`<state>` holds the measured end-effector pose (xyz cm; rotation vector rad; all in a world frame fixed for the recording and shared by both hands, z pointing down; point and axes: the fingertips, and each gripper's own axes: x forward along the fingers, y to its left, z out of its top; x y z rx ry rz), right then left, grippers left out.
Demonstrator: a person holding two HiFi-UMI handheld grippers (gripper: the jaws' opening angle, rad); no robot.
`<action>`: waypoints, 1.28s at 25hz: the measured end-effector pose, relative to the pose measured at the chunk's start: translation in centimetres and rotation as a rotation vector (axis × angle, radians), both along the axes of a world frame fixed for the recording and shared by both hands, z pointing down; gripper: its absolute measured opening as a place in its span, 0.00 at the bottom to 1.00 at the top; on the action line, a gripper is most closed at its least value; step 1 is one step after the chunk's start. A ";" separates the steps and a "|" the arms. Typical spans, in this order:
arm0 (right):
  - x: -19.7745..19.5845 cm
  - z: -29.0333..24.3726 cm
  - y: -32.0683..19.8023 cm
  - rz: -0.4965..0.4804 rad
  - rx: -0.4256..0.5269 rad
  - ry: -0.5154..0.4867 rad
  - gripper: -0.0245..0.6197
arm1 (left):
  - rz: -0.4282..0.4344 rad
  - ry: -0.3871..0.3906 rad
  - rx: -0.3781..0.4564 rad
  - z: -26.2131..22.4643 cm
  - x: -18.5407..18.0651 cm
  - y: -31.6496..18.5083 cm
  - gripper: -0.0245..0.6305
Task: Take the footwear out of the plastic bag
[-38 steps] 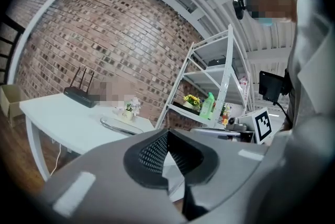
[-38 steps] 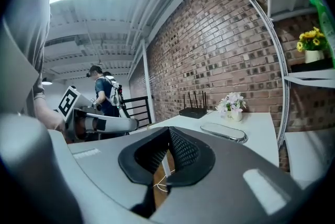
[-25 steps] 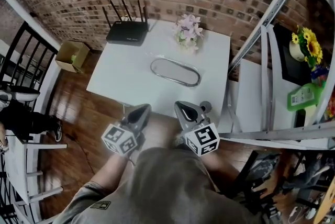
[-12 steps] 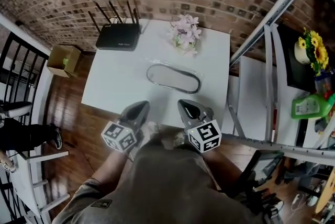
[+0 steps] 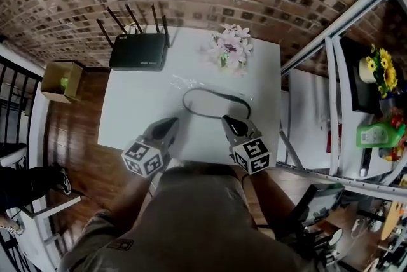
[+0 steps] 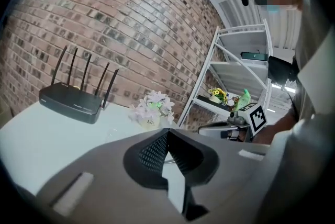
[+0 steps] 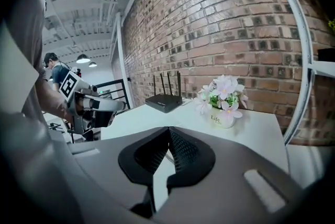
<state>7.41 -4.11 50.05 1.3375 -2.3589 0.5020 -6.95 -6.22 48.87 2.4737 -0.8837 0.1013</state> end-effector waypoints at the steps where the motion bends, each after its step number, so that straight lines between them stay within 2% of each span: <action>1: 0.1 0.3 -0.3 -0.004 -0.011 0.016 0.06 | 0.005 0.000 -0.006 0.3 -0.1 -0.3 0.04; 7: 1.8 2.3 -2.8 -0.062 -0.073 0.114 0.06 | -0.006 -0.015 -0.045 1.7 -0.1 -2.0 0.04; 13: 3.4 5.1 -6.3 -0.192 -0.142 0.199 0.06 | -0.033 -0.039 -0.086 2.8 0.0 -2.6 0.04; 15: 3.7 6.2 -7.1 -0.241 -0.169 0.223 0.12 | -0.040 -0.047 -0.097 3.2 0.1 -2.7 0.04; 19: 3.8 8.0 -8.4 -0.334 -0.224 0.245 0.19 | -0.051 -0.065 -0.111 3.6 0.2 -2.8 0.04; 27: 2.8 11.1 -9.4 -0.535 -0.382 0.187 0.39 | -0.094 -0.101 -0.158 5.0 -0.5 -2.4 0.04; 32: 2.3 12.5 -9.5 -0.616 -0.452 0.173 0.44 | -0.115 -0.116 -0.173 5.5 -0.8 -2.5 0.04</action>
